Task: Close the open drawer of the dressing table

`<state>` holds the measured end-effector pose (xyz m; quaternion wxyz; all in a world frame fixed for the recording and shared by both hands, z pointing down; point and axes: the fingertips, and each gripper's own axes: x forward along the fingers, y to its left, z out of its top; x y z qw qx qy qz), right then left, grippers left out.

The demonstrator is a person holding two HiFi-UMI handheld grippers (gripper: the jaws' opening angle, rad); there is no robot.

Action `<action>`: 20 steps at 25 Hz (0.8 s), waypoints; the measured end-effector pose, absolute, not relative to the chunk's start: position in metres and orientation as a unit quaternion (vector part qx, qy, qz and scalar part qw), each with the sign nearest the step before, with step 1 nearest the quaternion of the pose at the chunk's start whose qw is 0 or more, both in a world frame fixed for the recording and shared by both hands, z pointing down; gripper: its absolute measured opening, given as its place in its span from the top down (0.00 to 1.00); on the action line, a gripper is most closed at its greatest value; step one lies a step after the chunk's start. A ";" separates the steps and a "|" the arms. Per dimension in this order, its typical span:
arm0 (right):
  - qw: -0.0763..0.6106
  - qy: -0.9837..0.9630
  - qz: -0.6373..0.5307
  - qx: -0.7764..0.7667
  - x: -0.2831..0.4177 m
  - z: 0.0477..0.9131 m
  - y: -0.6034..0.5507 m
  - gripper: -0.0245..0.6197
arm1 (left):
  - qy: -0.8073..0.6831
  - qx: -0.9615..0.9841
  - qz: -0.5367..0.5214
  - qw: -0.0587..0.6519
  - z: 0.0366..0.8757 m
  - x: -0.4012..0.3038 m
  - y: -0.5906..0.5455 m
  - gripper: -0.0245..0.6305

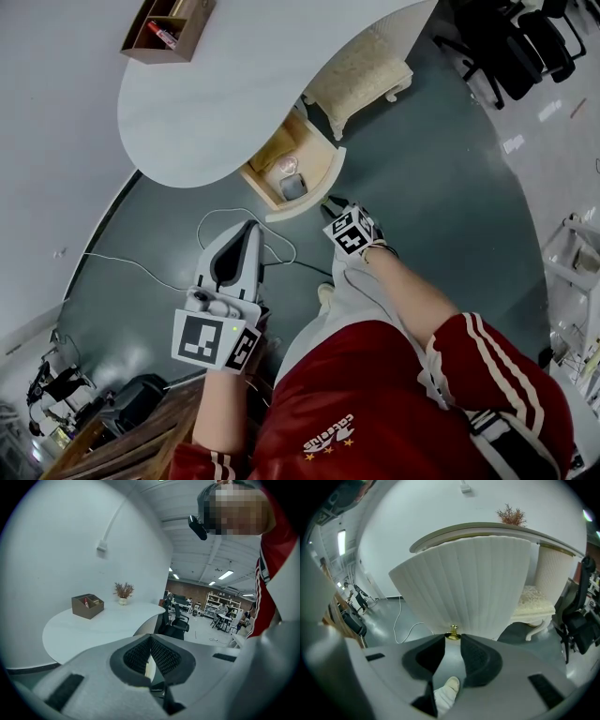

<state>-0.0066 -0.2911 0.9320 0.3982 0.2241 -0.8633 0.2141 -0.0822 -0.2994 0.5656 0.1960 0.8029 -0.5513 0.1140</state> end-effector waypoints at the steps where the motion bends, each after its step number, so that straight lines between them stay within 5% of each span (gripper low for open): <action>1: 0.400 -0.863 0.214 0.223 -0.008 0.932 -0.292 0.80 | -0.552 0.803 0.114 0.194 0.563 -0.082 -0.299 0.96; 20: 0.384 -0.872 0.218 0.212 -0.036 0.930 -0.326 0.80 | -0.601 0.769 0.099 0.193 0.544 -0.110 -0.307 0.96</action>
